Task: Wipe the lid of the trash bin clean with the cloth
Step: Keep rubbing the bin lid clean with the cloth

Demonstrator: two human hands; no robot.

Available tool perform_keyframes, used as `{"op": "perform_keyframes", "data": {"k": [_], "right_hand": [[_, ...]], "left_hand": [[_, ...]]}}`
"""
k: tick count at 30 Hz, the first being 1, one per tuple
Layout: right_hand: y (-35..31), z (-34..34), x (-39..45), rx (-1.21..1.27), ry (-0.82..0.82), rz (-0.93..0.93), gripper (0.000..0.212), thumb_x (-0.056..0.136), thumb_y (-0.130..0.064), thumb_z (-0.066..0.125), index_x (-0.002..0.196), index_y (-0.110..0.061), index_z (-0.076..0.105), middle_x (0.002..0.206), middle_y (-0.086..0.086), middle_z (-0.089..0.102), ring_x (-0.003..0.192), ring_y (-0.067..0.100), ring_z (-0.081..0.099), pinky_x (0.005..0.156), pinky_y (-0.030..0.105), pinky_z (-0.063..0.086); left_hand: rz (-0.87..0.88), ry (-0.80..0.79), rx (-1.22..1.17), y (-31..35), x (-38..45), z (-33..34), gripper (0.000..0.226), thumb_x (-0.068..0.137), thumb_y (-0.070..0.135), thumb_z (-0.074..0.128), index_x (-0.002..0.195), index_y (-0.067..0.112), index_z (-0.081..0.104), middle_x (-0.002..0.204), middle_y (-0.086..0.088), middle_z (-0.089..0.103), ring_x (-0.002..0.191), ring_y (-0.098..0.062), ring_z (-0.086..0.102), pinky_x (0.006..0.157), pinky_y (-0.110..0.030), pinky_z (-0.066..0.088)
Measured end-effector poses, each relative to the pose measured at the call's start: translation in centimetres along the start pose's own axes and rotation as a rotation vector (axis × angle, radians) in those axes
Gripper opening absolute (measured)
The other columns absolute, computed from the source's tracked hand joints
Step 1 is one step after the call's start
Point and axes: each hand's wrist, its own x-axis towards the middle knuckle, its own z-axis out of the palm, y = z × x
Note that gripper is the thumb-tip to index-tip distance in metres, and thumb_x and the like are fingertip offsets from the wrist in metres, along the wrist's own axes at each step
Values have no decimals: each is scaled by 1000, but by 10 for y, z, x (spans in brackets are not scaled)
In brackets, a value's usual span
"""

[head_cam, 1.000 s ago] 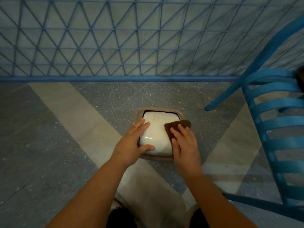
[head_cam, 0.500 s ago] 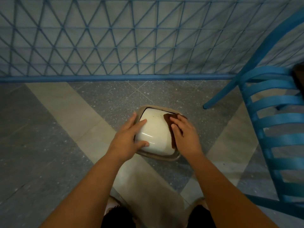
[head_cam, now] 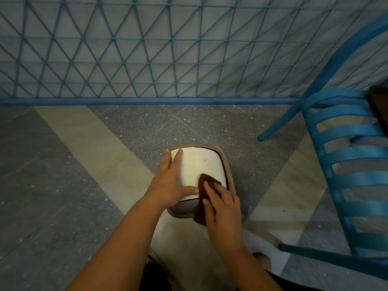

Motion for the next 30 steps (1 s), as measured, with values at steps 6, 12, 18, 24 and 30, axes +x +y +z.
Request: {"op": "perform_keyframes", "data": {"k": [6, 12, 18, 24, 30], "right_hand": [[19, -5, -4, -11, -24, -161, 50, 89, -6, 59, 132, -30, 53, 140, -1, 50, 126, 23, 43, 105, 30, 31], [26, 2, -8, 58, 12, -134, 48, 94, -18, 53, 137, -37, 43, 143, -16, 35, 130, 5, 25, 106, 23, 21], [31, 9, -8, 142, 68, 166, 40, 98, -24, 44, 137, -31, 43, 143, -6, 47, 130, 10, 33, 105, 21, 23], [8, 14, -11, 115, 9, -134, 45, 97, -27, 37, 139, -43, 29, 146, -20, 28, 133, 0, 16, 107, 17, 10], [35, 9, 12, 303, 33, 206, 42, 100, -15, 36, 138, -31, 39, 145, -3, 45, 136, 15, 35, 113, 30, 27]], "left_hand": [[-55, 78, -50, 4, -7, 4, 122, 65, 38, 84, 150, 33, -3, 156, 12, -8, 144, -20, 3, 116, -39, 19], [-30, 11, -84, 5, -18, 22, 124, 73, 32, 79, 146, 31, -21, 154, 9, -29, 146, -16, -12, 119, -37, 9], [-45, -12, -113, 1, -14, 27, 121, 77, 28, 75, 144, 33, -26, 151, 11, -36, 143, -15, -22, 118, -36, 1], [34, 107, -173, -1, -9, 37, 79, 97, 30, 42, 146, 32, -19, 154, 7, -30, 140, -10, -26, 117, -35, -9], [46, 230, -71, -3, -16, 48, 71, 100, 33, 34, 145, 32, -22, 153, 8, -30, 141, -11, -26, 117, -34, -11]]}}
